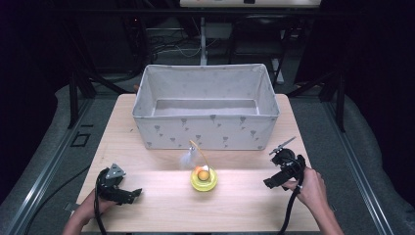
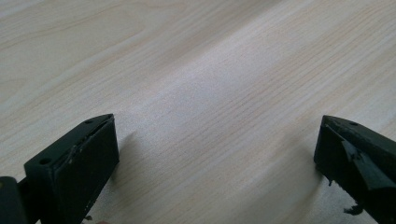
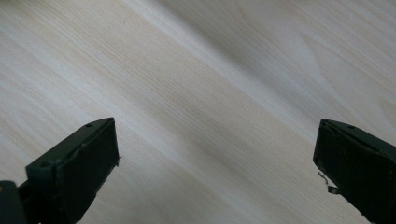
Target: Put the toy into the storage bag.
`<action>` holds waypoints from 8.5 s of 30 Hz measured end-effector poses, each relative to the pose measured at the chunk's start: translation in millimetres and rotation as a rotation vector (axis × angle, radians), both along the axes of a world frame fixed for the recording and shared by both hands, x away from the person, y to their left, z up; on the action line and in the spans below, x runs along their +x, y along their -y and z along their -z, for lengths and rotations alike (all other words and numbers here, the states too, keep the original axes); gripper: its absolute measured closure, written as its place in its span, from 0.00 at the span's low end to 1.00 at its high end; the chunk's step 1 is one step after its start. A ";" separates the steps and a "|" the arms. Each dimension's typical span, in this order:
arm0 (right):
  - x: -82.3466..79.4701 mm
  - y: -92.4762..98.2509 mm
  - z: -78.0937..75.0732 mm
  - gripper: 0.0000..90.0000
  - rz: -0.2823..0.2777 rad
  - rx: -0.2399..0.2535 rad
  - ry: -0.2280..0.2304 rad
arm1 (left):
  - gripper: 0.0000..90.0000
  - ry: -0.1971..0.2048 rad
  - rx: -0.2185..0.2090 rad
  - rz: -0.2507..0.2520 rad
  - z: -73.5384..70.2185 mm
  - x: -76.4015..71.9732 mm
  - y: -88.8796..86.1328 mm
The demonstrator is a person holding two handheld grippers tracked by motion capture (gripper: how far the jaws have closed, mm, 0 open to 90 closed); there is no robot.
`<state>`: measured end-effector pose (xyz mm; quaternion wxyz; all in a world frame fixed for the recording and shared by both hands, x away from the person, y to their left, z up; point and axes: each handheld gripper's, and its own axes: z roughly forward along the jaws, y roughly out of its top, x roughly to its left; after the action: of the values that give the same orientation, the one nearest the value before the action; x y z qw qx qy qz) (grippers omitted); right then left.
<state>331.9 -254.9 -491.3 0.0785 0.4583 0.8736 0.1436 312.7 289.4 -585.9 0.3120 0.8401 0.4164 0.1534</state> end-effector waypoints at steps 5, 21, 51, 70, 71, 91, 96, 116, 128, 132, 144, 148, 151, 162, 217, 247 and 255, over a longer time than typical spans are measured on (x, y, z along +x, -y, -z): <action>-0.1 -1.2 -1.2 0.00 -0.010 -0.012 -0.006 | 0.00 0.000 0.000 0.000 0.0 0.0 0.0; -5.0 -25.9 -11.9 0.00 -0.091 -0.021 0.022 | 0.00 0.004 -0.005 -0.004 0.5 -0.5 0.0; -13.6 -70.6 -45.4 0.00 -0.226 0.020 0.050 | 0.00 0.007 -0.001 -0.013 0.7 -1.4 0.7; -5.7 -117.6 -56.8 0.00 -0.335 0.058 0.026 | 0.00 0.007 -0.002 -0.014 0.7 -1.6 0.8; -4.8 -120.6 -57.9 0.00 -0.344 0.054 0.024 | 0.00 0.007 -0.002 -0.014 0.7 -1.6 0.8; 11.3 -158.4 -69.6 0.02 -0.410 0.069 0.009 | 0.00 0.008 -0.002 -0.013 0.7 -1.5 0.7; 15.6 -168.3 -73.6 0.08 -0.439 0.053 -0.005 | 0.00 0.008 -0.002 -0.013 0.8 -1.5 0.7; 26.5 -199.3 -85.7 0.71 -0.528 -0.035 -0.030 | 0.00 0.008 -0.002 -0.012 0.8 -1.5 0.7; 24.8 -207.1 -88.9 0.93 -0.569 -0.050 -0.049 | 0.00 0.008 -0.003 -0.012 0.8 -1.5 0.7; 26.1 -207.7 -89.8 0.97 -0.582 -0.038 -0.058 | 0.00 0.008 -0.002 -0.011 0.8 -1.5 0.6; 28.5 -204.6 -94.0 0.98 -0.579 -0.018 -0.048 | 0.00 0.008 -0.002 -0.010 0.8 -1.4 0.6; 28.2 -202.2 -98.1 0.98 -0.579 -0.025 -0.048 | 0.00 0.008 -0.002 -0.011 0.8 -1.4 0.6; 28.0 -200.4 -100.7 0.98 -0.573 -0.022 -0.043 | 0.00 0.008 -0.002 -0.011 0.8 -1.4 0.6; 31.9 -186.0 -113.2 0.98 -0.539 -0.035 -0.030 | 0.00 0.008 -0.003 -0.011 0.8 -1.4 0.6; 47.1 -142.4 -170.0 0.98 -0.454 -0.026 0.004 | 0.00 0.010 0.000 -0.010 0.7 -0.9 0.9; 47.6 -144.6 -220.7 0.98 -0.466 0.013 0.050 | 0.00 0.003 -0.001 -0.001 0.2 -0.7 0.4; 50.5 -144.2 -233.6 0.98 -0.464 0.019 0.057 | 0.00 0.004 -0.001 0.000 0.3 -0.6 0.4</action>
<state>382.4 -110.7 -257.7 0.0640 0.2417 0.9516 0.1789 312.1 289.0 -586.2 0.3132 0.8397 0.4159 0.1547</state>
